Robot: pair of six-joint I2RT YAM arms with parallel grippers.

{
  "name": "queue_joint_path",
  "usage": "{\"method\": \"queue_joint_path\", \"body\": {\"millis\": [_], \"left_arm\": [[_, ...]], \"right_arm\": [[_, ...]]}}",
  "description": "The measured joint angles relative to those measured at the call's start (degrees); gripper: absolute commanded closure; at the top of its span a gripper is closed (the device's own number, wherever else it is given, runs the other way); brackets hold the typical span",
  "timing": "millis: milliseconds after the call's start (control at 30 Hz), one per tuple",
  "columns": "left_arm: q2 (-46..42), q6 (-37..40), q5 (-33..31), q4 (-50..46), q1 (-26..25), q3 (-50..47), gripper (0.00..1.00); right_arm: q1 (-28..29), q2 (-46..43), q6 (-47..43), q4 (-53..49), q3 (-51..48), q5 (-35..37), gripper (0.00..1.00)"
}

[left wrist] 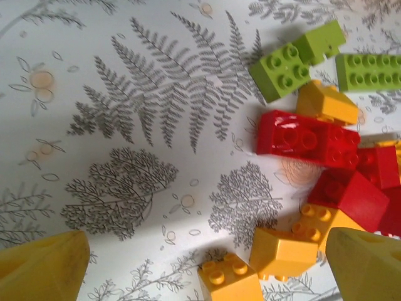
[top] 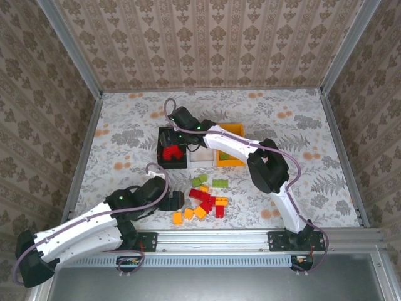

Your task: Sort the legos into containers by color

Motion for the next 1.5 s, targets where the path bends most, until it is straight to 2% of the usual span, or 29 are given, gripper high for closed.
{"method": "queue_joint_path", "body": {"millis": [100,233,333,433,733,933,1100,1233,1367,1500], "left_arm": [[0.0,-1.0,1.0,0.0,-1.9,-0.5,0.04],[1.5,-3.4,1.9,0.1,-6.9,-2.2,0.08],[4.6,-6.1,2.1,0.6,-11.5,-3.9,0.15],[8.4,-8.0,2.1,2.0,-13.9,-5.0,0.24],[15.1,-10.1,1.7,6.8,-14.3,-5.4,0.47],[17.5,-10.3,0.7,5.8,-14.3,-5.0,0.64],[17.2,-10.2,0.1,4.3,-14.2,-3.3,0.68],[15.6,-7.6,-0.2,2.0,-11.3,1.9,0.70],[16.7,-1.4,0.0,2.1,-3.6,9.9,0.71],[24.1,6.3,0.9,4.8,3.8,19.4,0.71]], "right_arm": [[-0.1,-1.2,0.1,0.4,-0.9,-0.2,0.28],[-0.1,-7.4,0.1,2.0,-7.9,-0.2,0.28],[-0.4,-12.9,0.3,3.5,-13.8,-0.2,0.28],[-1.3,-16.9,0.8,5.5,-18.3,-0.2,0.28],[-4.2,-23.2,1.8,8.5,-27.6,0.1,0.28],[-4.5,-27.0,1.9,9.6,-30.9,0.2,0.28],[-5.0,-30.9,2.8,10.8,-34.3,0.5,0.28],[-6.0,-36.5,3.6,11.5,-39.9,1.5,0.29],[-8.0,-43.7,5.2,11.9,-47.0,2.5,0.28],[-9.9,-50.1,6.4,11.6,-53.8,3.8,0.29]]}}
